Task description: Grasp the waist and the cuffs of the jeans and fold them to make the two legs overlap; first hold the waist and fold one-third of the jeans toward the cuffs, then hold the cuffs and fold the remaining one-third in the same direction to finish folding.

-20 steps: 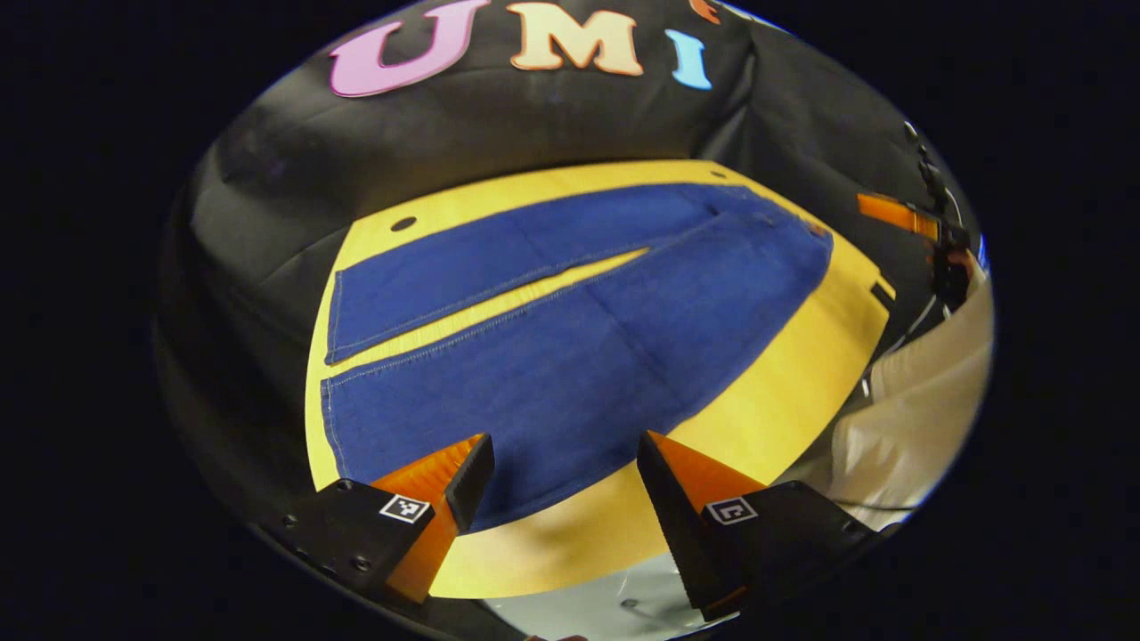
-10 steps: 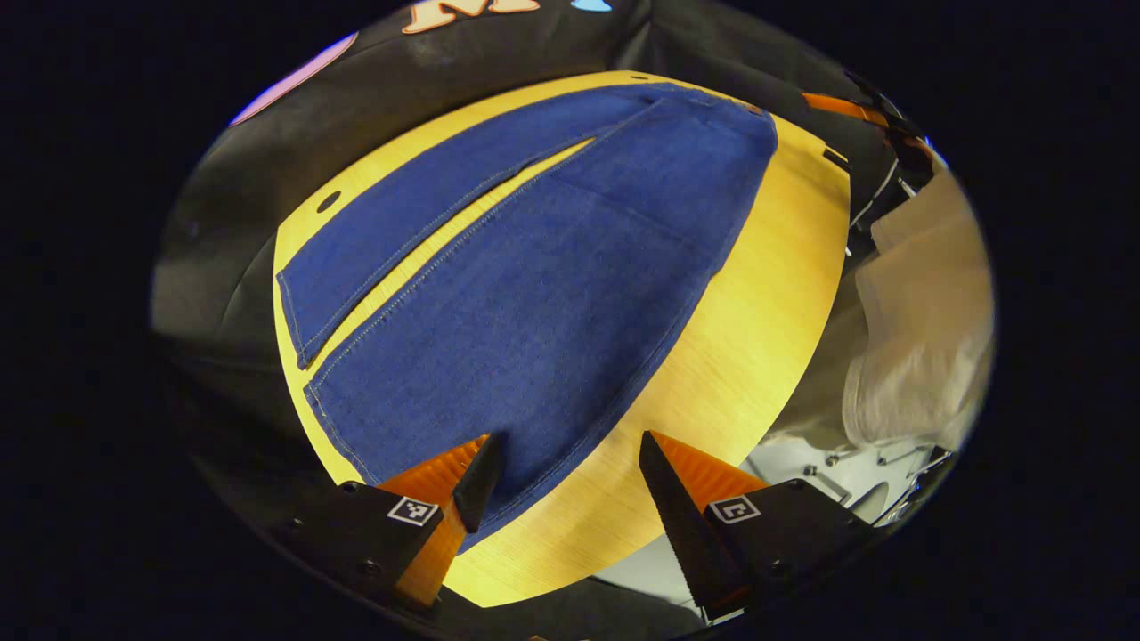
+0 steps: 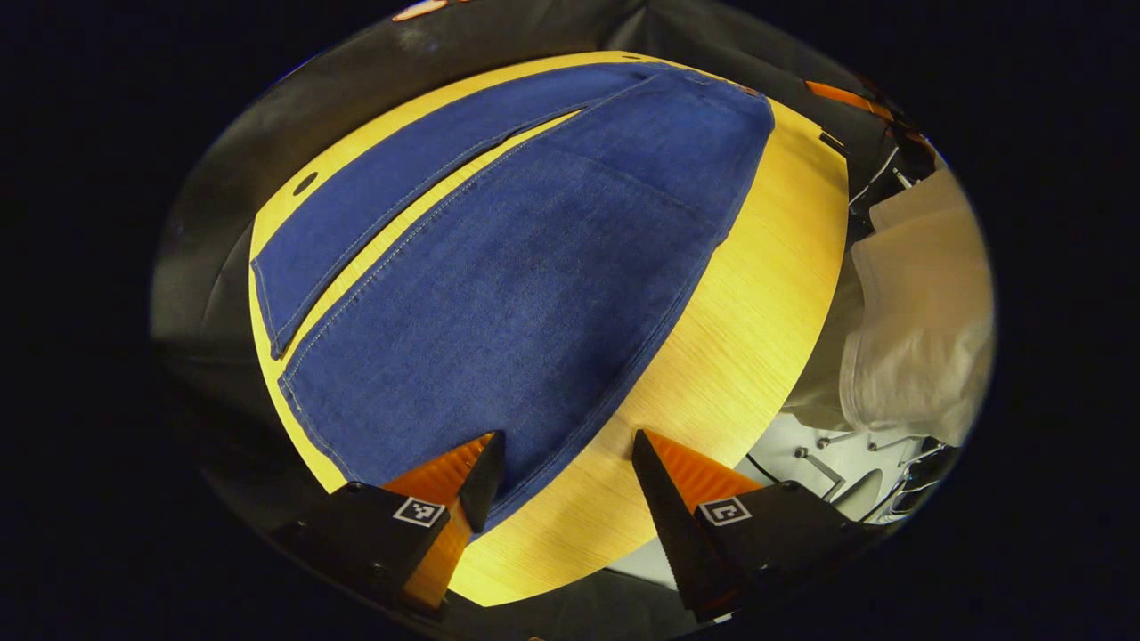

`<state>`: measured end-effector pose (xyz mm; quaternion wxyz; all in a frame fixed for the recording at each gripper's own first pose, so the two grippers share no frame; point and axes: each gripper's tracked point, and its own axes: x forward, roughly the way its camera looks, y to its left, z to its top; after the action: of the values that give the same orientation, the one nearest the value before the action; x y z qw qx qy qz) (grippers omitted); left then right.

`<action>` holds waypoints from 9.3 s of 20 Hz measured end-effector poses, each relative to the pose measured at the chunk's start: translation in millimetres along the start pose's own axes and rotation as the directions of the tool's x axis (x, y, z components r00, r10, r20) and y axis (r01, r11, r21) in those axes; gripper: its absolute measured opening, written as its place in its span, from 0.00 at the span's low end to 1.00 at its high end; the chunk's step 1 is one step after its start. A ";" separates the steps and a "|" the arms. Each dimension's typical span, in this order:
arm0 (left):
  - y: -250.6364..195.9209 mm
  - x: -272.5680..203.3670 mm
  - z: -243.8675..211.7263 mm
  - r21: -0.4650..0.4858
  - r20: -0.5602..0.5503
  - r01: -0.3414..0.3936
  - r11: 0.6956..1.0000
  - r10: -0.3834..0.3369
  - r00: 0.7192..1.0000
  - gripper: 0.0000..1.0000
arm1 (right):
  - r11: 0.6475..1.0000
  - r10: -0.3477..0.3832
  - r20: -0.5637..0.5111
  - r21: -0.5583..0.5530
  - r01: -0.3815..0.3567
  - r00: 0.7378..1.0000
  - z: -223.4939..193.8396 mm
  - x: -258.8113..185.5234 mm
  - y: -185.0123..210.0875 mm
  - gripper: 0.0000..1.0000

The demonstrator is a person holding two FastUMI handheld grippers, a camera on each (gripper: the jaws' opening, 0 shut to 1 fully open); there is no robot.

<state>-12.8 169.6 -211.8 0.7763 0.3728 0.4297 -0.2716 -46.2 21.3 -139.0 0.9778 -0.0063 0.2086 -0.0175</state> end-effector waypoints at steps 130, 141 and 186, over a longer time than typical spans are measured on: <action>236.1 23.3 253.1 -0.796 0.140 -0.340 0.502 0.698 0.702 0.96 | 0.943 -0.070 -0.273 0.296 0.153 0.959 40.4 281.7 -355.4 0.37; 236.9 20.8 255.0 -0.816 0.152 -0.302 0.494 0.686 0.711 0.96 | 0.906 -0.171 -0.275 0.334 0.260 0.946 58.3 274.6 -347.7 0.04; 234.8 21.1 225.9 -0.818 0.278 -0.126 0.561 0.577 0.768 0.96 | 0.953 0.300 -0.218 0.033 -0.300 0.929 65.3 323.2 274.9 0.03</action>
<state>276.6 119.0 -69.4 0.9819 0.0048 0.1890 0.0134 284.1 284.5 -216.6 0.9398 0.0272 0.3140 0.1317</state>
